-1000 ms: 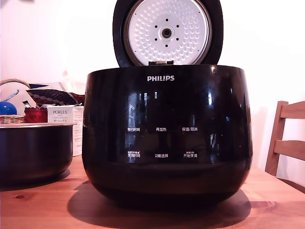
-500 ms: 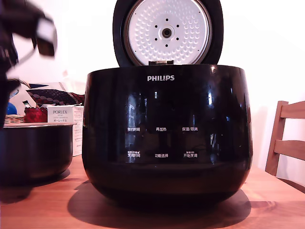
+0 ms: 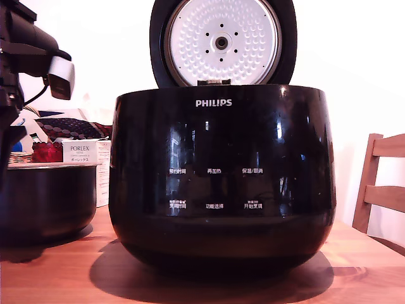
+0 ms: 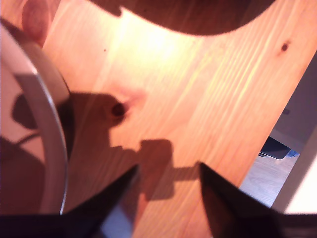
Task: Pick up the metallic pot next to the rice cooker
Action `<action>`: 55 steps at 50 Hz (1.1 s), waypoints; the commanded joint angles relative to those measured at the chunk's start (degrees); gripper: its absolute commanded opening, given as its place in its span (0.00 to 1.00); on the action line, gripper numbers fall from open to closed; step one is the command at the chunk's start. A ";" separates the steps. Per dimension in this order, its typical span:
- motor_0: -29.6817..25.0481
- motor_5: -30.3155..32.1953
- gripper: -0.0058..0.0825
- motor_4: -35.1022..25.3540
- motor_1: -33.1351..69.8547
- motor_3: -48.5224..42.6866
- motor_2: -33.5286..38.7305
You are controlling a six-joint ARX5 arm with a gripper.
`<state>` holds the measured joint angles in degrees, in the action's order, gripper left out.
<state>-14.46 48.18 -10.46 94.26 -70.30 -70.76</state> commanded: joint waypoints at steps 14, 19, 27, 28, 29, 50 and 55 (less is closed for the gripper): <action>-1.40 0.33 0.04 -2.36 -3.17 -1.92 -0.42; -1.46 0.31 0.04 -2.36 -6.38 -2.40 -0.42; -1.46 0.31 0.04 -2.05 -11.72 -3.41 -0.42; -1.46 0.33 0.04 -1.90 -12.28 -3.39 -0.42; -1.44 0.33 0.04 -1.86 -12.90 -3.39 -0.42; -0.83 2.51 0.04 2.64 -15.50 -0.35 -0.42; -0.15 3.30 0.07 2.78 -15.50 2.40 -0.42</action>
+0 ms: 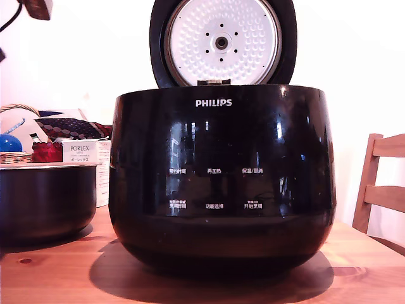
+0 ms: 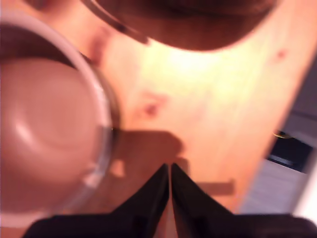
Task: Pick up the metallic pot next to the rice cooker
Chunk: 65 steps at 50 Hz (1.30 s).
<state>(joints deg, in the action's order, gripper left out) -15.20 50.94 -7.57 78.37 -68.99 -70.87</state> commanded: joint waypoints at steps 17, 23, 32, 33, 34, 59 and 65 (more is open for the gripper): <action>2.51 2.10 0.46 0.59 5.16 4.79 -0.31; 2.62 2.54 0.49 0.61 7.76 4.85 -0.31; 2.62 3.10 0.52 1.01 12.00 6.88 -0.31; 2.62 3.08 0.52 1.01 12.48 7.08 -0.31; 2.62 3.08 0.52 1.01 12.92 7.39 -0.31; 2.62 3.30 0.17 2.03 18.08 10.93 -0.31; 2.62 3.54 0.05 1.99 18.43 11.78 -0.28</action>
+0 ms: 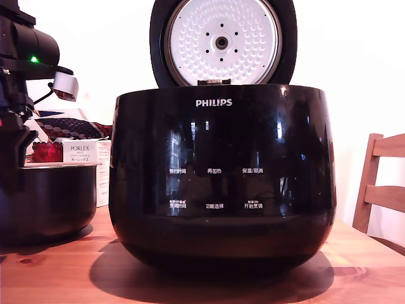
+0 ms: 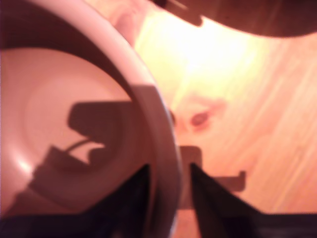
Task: Pick up the metallic pot next to the rice cooker
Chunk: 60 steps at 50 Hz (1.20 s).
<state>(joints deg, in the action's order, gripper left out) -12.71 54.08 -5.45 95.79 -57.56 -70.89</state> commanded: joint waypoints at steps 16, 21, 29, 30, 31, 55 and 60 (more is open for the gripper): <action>-0.11 0.37 0.04 -0.07 1.33 0.37 -0.26; -0.17 0.37 0.04 0.81 1.27 -0.07 -0.28; -0.85 0.37 0.04 3.96 0.81 -1.07 -0.31; -0.96 0.37 0.04 4.22 0.61 -1.20 -0.31; -1.01 0.37 0.04 4.22 0.48 -1.40 -0.31; -3.82 0.39 0.04 9.35 -7.45 -3.85 -0.37; -4.66 0.39 0.04 10.86 -9.57 -4.42 -0.37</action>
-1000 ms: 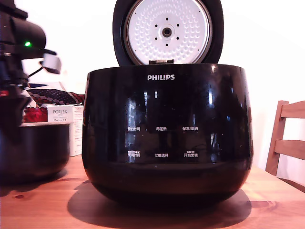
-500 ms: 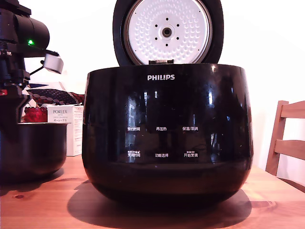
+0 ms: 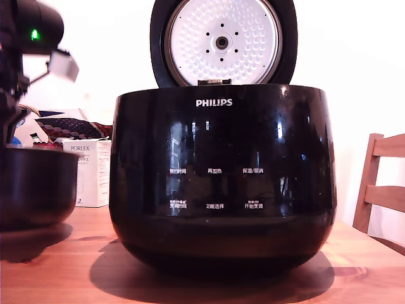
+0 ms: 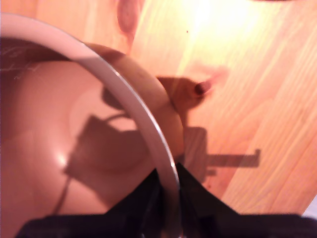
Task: Pick up the metallic pot next to the rice cooker
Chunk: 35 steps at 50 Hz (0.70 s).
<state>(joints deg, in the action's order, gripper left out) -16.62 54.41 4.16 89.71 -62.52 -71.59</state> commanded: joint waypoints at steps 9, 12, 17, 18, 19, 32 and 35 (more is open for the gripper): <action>-2.69 0.07 0.04 3.98 -7.58 -1.03 0.33; -3.02 0.04 0.04 5.07 -8.94 -1.84 0.33; -3.61 0.04 0.04 5.29 -11.13 -3.37 0.33; -3.80 0.04 0.04 5.33 -11.63 -3.83 0.31; -3.98 0.04 0.04 5.33 -12.07 -4.26 0.28; -5.90 -3.61 0.04 2.27 -14.86 -15.30 -4.92; -6.16 -5.14 0.04 1.73 -15.41 -15.39 -6.88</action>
<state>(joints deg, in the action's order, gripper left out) -22.39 51.13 5.89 76.25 -79.96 -73.87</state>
